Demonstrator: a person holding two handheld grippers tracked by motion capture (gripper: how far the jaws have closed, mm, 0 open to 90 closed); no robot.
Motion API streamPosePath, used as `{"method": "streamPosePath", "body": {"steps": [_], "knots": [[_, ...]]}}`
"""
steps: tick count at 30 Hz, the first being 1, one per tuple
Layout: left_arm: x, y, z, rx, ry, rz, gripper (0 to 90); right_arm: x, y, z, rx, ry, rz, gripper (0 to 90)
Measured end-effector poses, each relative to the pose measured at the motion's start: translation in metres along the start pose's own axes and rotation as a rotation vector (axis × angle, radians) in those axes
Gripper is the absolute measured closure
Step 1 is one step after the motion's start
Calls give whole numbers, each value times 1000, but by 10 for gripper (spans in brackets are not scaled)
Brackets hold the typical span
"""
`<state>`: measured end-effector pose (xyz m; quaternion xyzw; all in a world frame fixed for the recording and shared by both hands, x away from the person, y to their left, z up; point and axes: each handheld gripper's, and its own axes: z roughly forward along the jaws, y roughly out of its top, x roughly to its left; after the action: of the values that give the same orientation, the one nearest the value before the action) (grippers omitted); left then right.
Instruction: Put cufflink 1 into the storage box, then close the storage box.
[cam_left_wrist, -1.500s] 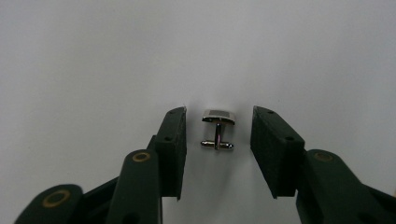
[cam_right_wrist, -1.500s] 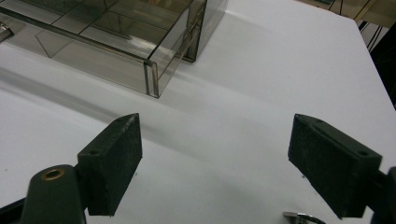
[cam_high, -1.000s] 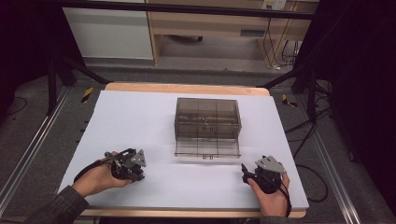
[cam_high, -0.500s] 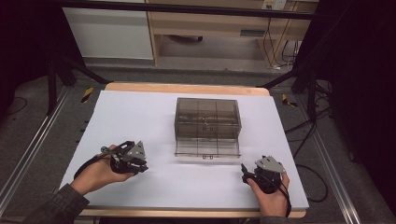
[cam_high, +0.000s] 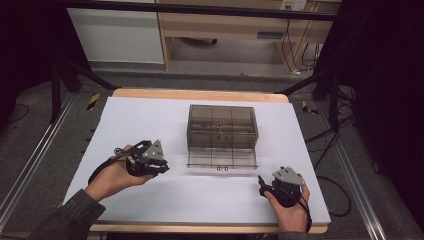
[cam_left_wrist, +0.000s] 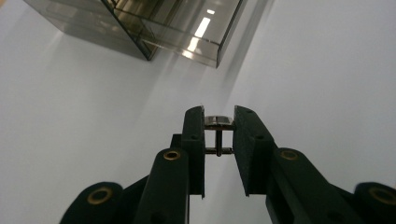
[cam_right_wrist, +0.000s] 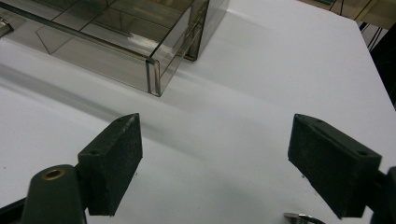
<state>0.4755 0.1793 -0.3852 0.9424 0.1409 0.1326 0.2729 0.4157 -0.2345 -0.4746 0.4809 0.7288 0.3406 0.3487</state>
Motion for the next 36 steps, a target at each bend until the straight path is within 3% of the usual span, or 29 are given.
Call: {"method": "streamPosePath", "body": {"steps": [9,27,36], "knots": [[0,26,-2,-33,18,24,748,-1,0,-1,-4,-7,3,179],[2,86,28,-95,3,39,748,-6,0,-5,-10,-42,32,179],[3,97,46,-184,-9,-20,748,-9,-1,-7,-12,-53,49,179]]}}
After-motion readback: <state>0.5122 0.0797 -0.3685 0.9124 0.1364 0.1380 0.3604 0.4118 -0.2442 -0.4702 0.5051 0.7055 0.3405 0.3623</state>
